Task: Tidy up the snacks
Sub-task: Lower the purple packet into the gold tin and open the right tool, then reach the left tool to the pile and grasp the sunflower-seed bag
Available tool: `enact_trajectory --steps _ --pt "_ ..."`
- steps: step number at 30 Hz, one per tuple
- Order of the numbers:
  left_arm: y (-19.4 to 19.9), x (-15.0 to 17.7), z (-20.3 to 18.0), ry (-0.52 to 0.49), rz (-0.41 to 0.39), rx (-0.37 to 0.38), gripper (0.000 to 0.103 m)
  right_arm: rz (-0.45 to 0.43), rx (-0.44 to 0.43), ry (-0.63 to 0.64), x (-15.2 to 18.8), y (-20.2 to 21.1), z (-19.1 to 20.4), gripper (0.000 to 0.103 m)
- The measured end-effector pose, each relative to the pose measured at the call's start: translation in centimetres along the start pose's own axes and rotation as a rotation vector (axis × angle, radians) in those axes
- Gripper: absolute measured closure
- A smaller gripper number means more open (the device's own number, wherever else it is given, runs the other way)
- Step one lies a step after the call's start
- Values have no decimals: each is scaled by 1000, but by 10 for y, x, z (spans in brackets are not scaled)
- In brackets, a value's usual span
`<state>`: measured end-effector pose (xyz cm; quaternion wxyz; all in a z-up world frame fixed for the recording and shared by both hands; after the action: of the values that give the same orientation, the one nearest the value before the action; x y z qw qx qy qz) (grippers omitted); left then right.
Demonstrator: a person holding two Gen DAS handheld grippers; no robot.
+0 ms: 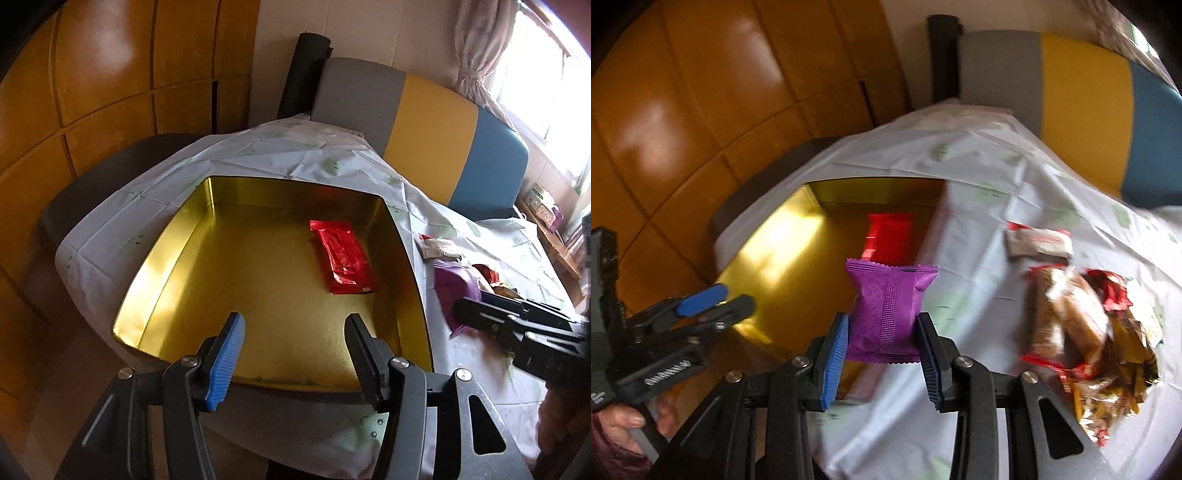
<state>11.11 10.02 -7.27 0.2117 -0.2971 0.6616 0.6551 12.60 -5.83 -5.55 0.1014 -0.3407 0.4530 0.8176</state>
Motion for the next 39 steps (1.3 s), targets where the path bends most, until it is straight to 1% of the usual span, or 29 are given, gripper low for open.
enact_trajectory --steps 4,10,13,14,20,23,26,27,28,29,33,39 --pt "5 2 8 10 -7 -11 45 18 -9 48 1 -10 24 65" --pt "5 6 15 25 0 -16 45 60 -2 71 6 -29 38 64" --pt "5 9 17 25 4 -19 45 89 14 68 9 -42 39 60" --pt "4 10 18 27 6 -20 44 96 22 61 10 -45 37 57" --pt "-1 16 21 40 26 -21 45 82 29 36 16 -42 31 57" --pt "-1 17 18 32 23 -20 45 64 32 25 17 -35 27 57" --pt "2 16 10 -4 6 -11 43 39 42 18 17 -23 22 57" --pt "2 16 5 -19 6 -4 35 30 48 18 16 -18 20 57" --pt "3 17 3 -20 7 7 32 19 57 17 16 -12 17 57" --pt "5 17 1 -19 3 17 30 13 65 16 16 -8 14 57" --pt "10 16 -13 -70 -12 32 30 -7 111 9 18 13 -6 57" --pt "15 17 -44 -142 -5 103 31 -38 212 -48 25 60 -64 57"
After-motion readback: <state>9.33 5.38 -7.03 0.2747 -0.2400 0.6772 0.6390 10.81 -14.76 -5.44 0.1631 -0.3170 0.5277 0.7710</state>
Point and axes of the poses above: each gripper's, at about its wrist camera, not at the fingertips, and y roughly against the way its jaws point, z to its left, x to its underside, the point moved 9 cm from there along -y, roughly the way its jaws point, and after that the axes turned 6 degrees about -x, right-handed, at the moved point
